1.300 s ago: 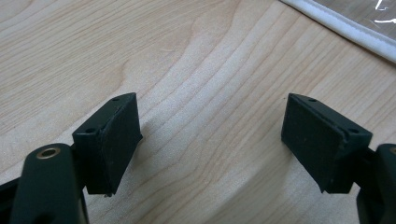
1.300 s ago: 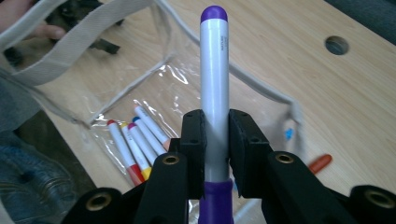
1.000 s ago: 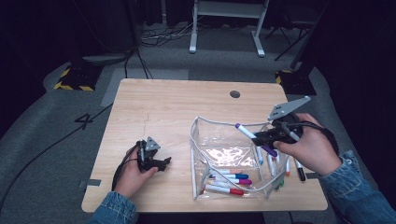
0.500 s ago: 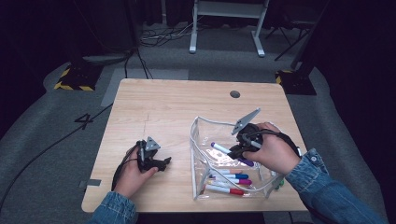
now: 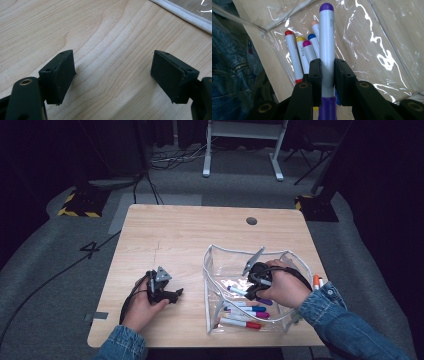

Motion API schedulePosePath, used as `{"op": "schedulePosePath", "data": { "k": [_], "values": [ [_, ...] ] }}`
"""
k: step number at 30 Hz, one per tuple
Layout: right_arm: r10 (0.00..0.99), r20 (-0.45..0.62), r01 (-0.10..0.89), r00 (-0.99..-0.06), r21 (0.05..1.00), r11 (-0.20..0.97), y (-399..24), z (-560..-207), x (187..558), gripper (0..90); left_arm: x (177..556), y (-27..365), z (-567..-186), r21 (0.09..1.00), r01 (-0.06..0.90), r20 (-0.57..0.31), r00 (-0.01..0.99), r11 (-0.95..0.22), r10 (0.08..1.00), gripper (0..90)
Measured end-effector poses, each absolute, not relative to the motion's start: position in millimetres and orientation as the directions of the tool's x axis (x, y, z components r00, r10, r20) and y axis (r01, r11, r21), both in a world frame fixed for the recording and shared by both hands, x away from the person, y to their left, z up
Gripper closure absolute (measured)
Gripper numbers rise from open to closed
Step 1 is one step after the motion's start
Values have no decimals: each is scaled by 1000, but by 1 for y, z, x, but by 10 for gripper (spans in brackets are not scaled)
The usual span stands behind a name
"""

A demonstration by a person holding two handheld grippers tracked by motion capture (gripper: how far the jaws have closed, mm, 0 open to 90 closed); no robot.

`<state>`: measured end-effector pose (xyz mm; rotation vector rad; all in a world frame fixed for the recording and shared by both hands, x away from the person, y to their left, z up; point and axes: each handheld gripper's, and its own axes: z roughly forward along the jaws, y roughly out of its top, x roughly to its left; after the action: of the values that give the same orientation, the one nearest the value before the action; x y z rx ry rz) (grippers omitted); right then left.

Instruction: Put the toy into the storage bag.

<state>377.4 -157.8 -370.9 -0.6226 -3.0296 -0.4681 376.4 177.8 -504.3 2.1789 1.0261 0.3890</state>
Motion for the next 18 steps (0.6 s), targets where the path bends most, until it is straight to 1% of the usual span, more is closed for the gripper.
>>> {"op": "schedulePosePath", "data": {
  "k": [1, 5, 6, 8, 9, 11, 12, 13, 14, 15, 18],
  "values": [
    [371, 78, 378, -925, 268, 886, -156, -375, 377, 769, 376, 178, -504, 695, 560, -21, 643, -451, 766, 201],
    [357, 89, 367, -930, 251, 896, -154, -381, 376, 768, 376, 178, -504, 695, 560, -21, 643, -452, 765, 201],
    [352, 95, 365, -931, 248, 897, -153, -382, 376, 755, 376, 178, -504, 695, 560, -21, 643, -452, 765, 201],
    [359, 106, 374, -927, 265, 889, -153, -384, 375, 619, 376, 178, -504, 695, 560, -21, 643, -451, 765, 201],
    [367, 109, 382, -924, 288, 878, -152, -384, 375, 565, 376, 178, -504, 695, 559, -20, 644, -452, 765, 201],
    [376, 108, 390, -920, 330, 860, -154, -381, 375, 491, 376, 178, -504, 695, 559, -20, 644, -453, 765, 201],
    [392, 96, 398, -915, 379, 835, -156, -377, 375, 474, 376, 178, -504, 695, 559, -20, 644, -453, 765, 201],
    [399, 91, 400, -912, 407, 821, -159, -371, 376, 473, 376, 178, -504, 695, 559, -20, 644, -453, 765, 201],
    [399, 91, 400, -912, 407, 821, -159, -371, 376, 473, 376, 178, -504, 695, 559, -20, 644, -453, 764, 201],
    [414, 81, 402, -907, 461, 791, -165, -359, 375, 462, 376, 178, -504, 695, 559, -20, 644, -453, 765, 201],
    [436, 70, 398, -897, 555, 730, -176, -337, 373, 459, 376, 178, -504, 695, 559, -20, 644, -453, 765, 201]
  ]
}}
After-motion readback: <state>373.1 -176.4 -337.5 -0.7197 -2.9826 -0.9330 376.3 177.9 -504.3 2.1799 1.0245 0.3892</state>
